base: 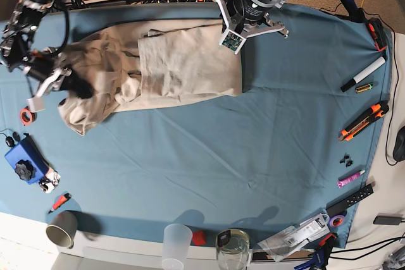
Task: Fold the T-shirt properly
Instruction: 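Grasp the shirt end with the right gripper and fold it onto the stack, then flatten and tuck the folded stack with the right gripper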
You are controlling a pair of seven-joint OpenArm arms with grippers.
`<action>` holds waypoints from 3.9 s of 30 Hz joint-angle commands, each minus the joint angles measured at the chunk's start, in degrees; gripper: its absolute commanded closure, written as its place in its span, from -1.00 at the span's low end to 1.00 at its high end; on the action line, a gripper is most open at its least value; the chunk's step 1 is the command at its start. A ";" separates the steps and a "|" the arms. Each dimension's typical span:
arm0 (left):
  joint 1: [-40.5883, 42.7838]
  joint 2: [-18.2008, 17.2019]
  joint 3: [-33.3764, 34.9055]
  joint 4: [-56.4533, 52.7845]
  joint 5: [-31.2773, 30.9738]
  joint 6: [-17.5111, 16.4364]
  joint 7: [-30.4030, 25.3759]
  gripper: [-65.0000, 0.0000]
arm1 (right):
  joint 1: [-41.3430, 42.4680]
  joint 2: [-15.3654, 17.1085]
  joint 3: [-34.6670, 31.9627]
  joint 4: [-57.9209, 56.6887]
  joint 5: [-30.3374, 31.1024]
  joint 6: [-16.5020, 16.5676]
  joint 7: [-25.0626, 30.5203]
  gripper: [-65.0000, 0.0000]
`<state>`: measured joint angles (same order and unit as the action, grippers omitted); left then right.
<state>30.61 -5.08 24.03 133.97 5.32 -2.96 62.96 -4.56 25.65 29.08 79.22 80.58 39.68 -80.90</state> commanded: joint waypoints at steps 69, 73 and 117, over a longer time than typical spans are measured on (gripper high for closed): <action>4.00 0.28 0.20 1.03 34.99 16.06 1.60 1.00 | 1.84 -14.49 -34.42 25.46 4.42 0.32 0.90 0.39; 4.00 0.28 0.20 1.03 34.99 16.06 1.73 1.00 | 2.19 -14.53 -34.47 26.49 4.42 0.32 0.90 0.39; 4.48 0.28 0.20 1.03 37.55 16.06 0.42 1.00 | 4.44 0.02 -54.36 23.28 -6.23 0.32 0.90 1.00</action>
<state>34.87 -5.06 24.05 133.97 41.98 12.67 64.47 -1.17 25.63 -25.54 101.23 72.84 39.68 -81.52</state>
